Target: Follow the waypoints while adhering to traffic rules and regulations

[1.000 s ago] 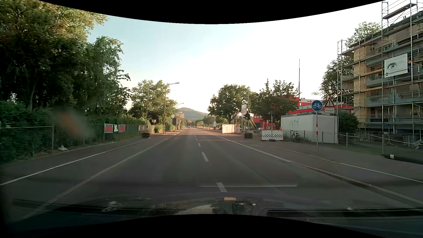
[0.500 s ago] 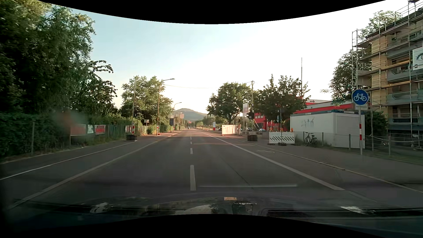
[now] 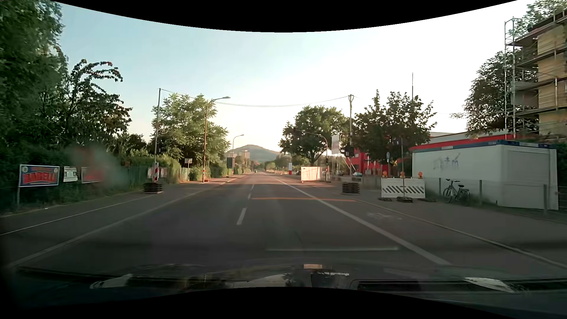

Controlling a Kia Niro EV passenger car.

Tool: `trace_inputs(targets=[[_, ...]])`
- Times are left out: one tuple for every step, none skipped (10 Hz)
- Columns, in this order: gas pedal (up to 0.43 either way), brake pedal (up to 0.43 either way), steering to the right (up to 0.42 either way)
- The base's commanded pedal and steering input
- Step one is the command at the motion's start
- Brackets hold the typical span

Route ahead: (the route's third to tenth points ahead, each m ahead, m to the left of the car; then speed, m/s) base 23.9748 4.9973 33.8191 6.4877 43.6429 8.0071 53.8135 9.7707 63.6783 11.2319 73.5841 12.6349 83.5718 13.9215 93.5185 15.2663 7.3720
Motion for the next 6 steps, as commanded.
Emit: trace_inputs(targets=[[0.118, 0.000, -0.026], [0.118, 0.000, -0.032], [0.118, 0.000, -0.041], [0.118, 0.000, -0.049], [0.118, 0.000, -0.054], [0.110, 0.000, -0.054]])
